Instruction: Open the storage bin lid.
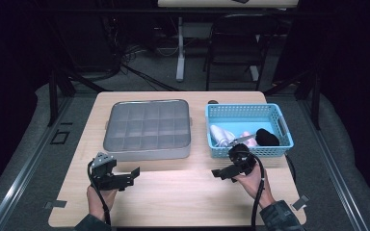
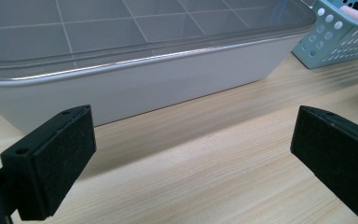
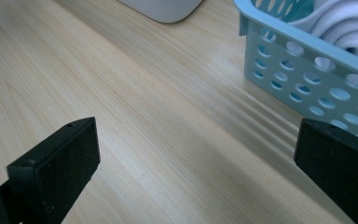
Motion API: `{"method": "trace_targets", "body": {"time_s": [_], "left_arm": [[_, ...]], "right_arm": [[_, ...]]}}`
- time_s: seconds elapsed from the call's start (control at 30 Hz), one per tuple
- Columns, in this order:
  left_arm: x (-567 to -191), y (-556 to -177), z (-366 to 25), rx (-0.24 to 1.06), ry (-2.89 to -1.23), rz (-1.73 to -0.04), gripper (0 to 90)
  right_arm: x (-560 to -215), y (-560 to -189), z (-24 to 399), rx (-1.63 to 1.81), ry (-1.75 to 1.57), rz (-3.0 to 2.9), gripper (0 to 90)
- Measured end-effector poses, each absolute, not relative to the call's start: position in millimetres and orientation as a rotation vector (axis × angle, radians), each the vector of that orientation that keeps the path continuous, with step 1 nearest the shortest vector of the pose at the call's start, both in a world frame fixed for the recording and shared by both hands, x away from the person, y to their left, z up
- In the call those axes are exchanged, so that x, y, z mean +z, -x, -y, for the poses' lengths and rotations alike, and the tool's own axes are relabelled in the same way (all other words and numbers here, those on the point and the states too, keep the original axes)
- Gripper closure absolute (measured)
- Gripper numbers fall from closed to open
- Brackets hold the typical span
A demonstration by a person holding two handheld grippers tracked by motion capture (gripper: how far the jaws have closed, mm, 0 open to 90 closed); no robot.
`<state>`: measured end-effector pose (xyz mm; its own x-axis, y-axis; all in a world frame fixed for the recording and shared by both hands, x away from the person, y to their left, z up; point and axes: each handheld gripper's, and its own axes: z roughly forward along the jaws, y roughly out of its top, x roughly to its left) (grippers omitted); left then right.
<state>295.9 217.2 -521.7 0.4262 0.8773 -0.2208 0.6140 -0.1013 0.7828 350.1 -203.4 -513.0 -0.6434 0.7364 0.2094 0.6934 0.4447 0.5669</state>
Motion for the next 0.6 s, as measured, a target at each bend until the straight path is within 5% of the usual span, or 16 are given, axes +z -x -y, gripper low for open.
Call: {"method": "trace_targets", "body": {"time_s": [0.6], "left_arm": [[-509,-302,-237,0.322,-1.722,-1.313,0.1]], "right_arm": [[-495,-355,195,1.108,-1.298,-2.619,1.2]]}}
